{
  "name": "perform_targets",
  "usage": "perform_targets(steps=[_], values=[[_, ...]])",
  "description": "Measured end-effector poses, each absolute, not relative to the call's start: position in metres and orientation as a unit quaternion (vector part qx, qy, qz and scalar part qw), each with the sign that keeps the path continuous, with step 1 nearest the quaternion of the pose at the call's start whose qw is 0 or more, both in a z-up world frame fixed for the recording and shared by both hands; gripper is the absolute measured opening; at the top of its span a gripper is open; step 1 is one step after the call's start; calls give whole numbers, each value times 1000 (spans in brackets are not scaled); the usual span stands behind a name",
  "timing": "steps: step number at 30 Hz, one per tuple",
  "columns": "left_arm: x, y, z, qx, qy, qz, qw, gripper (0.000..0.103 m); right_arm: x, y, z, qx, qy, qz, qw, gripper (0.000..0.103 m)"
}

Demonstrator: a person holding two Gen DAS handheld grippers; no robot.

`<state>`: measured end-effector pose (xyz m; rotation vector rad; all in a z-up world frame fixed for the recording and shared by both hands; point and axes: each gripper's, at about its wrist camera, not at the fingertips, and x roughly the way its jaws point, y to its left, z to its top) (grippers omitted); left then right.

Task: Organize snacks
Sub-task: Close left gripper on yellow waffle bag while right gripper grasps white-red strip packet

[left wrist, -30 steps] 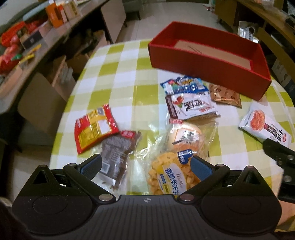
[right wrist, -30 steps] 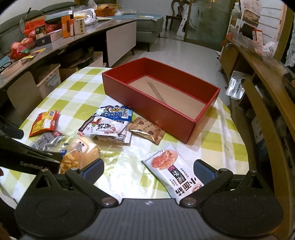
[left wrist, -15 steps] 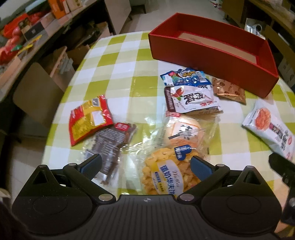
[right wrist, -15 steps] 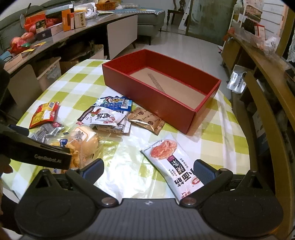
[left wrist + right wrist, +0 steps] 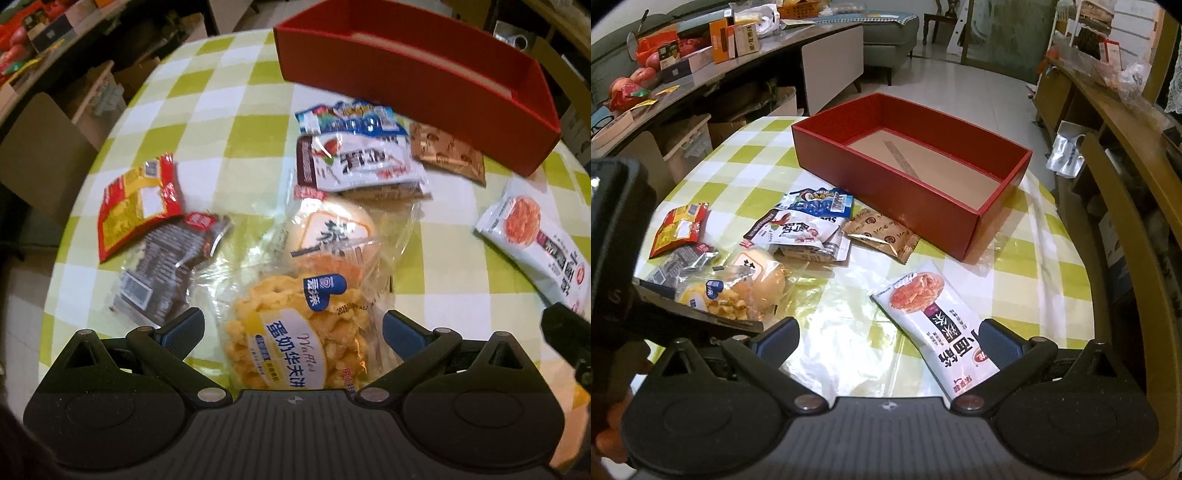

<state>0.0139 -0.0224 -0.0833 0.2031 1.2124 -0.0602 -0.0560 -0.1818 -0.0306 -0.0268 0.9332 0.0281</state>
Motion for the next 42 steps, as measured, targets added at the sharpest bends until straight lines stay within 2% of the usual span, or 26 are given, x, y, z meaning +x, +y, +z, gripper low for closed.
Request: perform_targets(steps=[7,10,21,25,30,35,39,42], values=[[15,-14,-81,80,585,-40,806,88,-59,-181,-36,-23,459,28,888,103],[15,-8,-79,82,585,-40,806,84,-65,-175,-42,-31,467,58,882,103],[22,24,-63,56,573,-36,817,83,-92,-108,-61,-179,464,246,832,103],[23,33,-58,41,573,-43,817,83,-94,-79,-77,-276,464,320,778,103],[23,41,-57,35,576,-49,815,83,-81,-60,-104,-335,480,345,734,103],[26,50,-58,23,580,-48,813,83,-42,-74,-113,-221,543,316,746,101],[27,52,-58,20,583,-52,811,83,-22,-103,-106,-63,574,251,777,89],[26,52,-57,17,585,-56,809,83,-29,-107,-105,-60,567,238,786,87]])
